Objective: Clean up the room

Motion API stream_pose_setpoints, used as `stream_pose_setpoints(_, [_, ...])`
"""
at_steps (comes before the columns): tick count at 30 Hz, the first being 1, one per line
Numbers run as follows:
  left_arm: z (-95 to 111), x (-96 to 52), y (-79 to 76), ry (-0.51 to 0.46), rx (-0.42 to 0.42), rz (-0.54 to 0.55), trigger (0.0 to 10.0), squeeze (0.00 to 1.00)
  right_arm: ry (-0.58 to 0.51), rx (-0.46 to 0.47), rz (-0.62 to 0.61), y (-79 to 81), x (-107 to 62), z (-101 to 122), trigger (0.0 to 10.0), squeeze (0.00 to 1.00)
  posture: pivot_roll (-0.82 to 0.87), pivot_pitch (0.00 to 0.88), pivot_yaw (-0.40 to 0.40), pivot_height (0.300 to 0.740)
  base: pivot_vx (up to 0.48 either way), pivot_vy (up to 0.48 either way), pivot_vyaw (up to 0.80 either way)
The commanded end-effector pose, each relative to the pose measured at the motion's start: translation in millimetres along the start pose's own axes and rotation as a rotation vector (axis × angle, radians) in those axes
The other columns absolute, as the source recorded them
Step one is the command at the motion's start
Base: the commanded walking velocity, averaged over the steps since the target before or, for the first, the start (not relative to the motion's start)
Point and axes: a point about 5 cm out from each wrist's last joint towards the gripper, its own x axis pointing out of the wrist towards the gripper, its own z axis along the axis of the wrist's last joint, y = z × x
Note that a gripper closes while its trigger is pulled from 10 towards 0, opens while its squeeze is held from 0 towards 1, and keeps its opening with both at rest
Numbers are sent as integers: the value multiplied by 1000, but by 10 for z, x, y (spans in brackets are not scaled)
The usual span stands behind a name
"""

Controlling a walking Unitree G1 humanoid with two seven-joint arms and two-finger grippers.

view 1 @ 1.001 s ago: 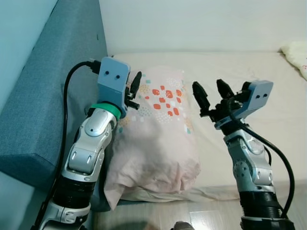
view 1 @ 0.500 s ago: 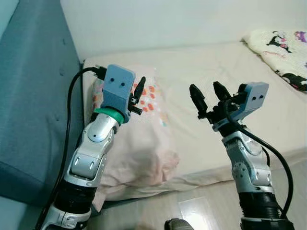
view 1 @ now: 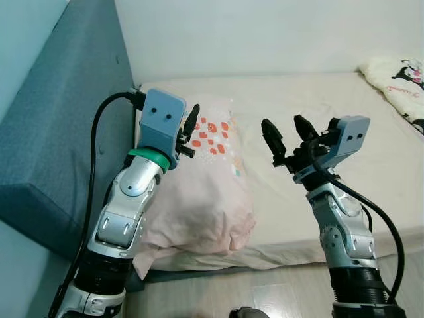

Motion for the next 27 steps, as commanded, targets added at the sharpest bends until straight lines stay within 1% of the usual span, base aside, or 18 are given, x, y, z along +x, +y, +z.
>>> stream_pose_setpoints(1, [-40,-3,-13,14,-1,-3,10000,0,19,-4,-16,-25,-42,-40,10000,0,-44,0,18,740,0,-480,0])
stream_pose_setpoints(15, [-65,10,-8,26,2,-2,10000,0,20,0,-16,-15,-52,-47,10000,0,-48,0,22,740,0,-480,0])
stream_pose_setpoints(16, [-70,10,-15,28,-17,-7,10000,0,19,4,-17,-15,-53,-48,10000,0,-47,0,22,740,0,0,0])
stream_pose_setpoints(18, [-79,8,-26,37,-26,-19,10000,0,18,8,-19,-17,-54,-49,10000,0,-47,0,23,740,0,0,0])
stream_pose_setpoints(27, [-119,-2,-28,49,-28,-27,10000,0,24,11,-14,-2,-57,-70,10000,0,-48,0,23,740,0,0,0])
